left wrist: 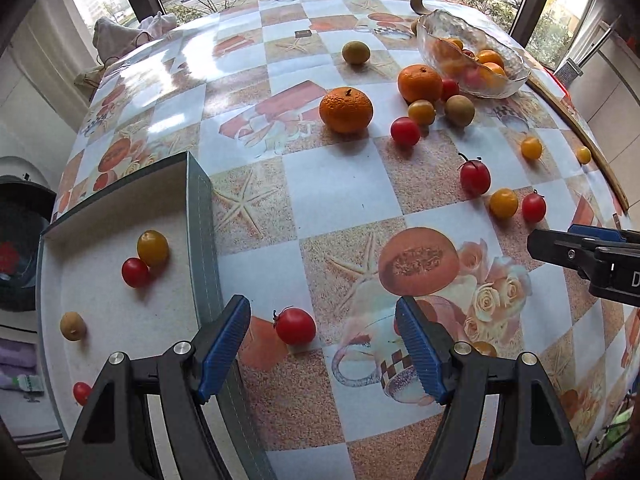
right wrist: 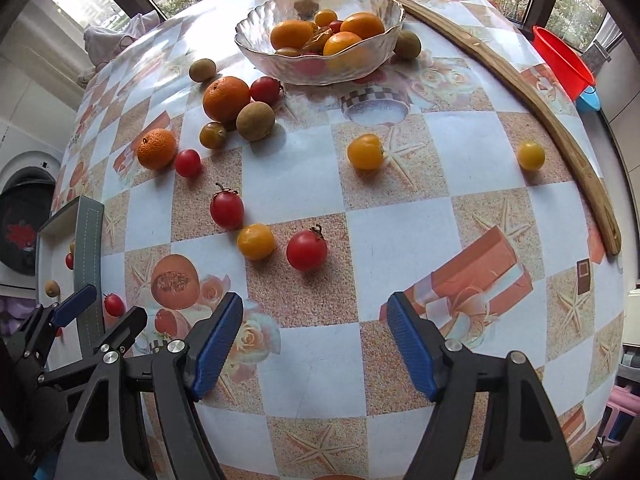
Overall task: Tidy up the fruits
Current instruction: 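Move both open tools back over the fruits on the table, then grasp a red cherry tomato with the left tool while the right tool grasps a stemmed one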
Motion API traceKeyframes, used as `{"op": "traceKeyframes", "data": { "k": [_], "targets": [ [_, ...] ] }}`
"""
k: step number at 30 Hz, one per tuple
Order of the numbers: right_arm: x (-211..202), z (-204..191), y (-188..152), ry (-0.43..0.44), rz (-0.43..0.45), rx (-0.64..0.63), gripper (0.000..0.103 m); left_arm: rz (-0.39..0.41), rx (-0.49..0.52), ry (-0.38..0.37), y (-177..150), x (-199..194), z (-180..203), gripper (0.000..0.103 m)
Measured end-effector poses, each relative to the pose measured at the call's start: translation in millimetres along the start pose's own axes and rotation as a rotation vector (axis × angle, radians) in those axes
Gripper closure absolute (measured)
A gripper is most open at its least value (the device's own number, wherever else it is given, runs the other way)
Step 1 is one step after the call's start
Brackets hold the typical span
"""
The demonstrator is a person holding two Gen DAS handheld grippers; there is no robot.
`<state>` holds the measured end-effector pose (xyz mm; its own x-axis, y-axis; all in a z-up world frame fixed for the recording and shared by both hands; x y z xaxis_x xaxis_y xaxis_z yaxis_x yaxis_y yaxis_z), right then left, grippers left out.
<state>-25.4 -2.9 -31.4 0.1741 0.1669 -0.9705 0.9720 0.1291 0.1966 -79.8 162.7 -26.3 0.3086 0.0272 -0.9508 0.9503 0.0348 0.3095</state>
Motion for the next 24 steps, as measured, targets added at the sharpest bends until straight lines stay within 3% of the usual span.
{"op": "traceKeyframes", "data": {
  "k": [11, 12, 15, 16, 18, 20, 24],
  "targets": [
    [11, -20, 20, -0.051, 0.031, -0.126, 0.041, -0.005, -0.009, -0.009, -3, 7, 3, 0.027],
    [11, -22, 21, -0.044, 0.032, -0.134, 0.043, -0.008, -0.015, -0.016, -3, 7, 4, 0.030],
    [10, -31, 20, -0.026, 0.034, -0.172, 0.062, -0.009, -0.037, -0.035, -5, 5, 4, 0.036],
    [10, -35, 19, -0.021, 0.036, -0.181, 0.070, -0.006, -0.039, -0.037, -7, 4, 4, 0.043],
    [10, -35, 17, -0.023, 0.042, -0.184, 0.074, -0.005, -0.043, -0.039, -9, 1, 4, 0.060],
    [11, -30, 16, 0.001, 0.041, -0.154, 0.082, -0.011, -0.049, -0.043, -11, -1, 2, 0.070],
    [9, -18, 15, 0.048, 0.034, -0.093, 0.081, -0.019, -0.066, -0.069, -14, -2, -3, 0.077]
  ]
}}
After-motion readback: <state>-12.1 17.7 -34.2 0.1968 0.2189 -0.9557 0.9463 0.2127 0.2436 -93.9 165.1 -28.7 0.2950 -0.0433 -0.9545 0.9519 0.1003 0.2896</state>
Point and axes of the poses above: each gripper's, at about its wrist camera, not at the fingertips, and x roughly the way its jaws point, z to its right, y to its top, the point moved 5 cm from there along x, roughly the way its jaws point, and after that the axes turned 1 degree about -y, right-handed, at the moved point
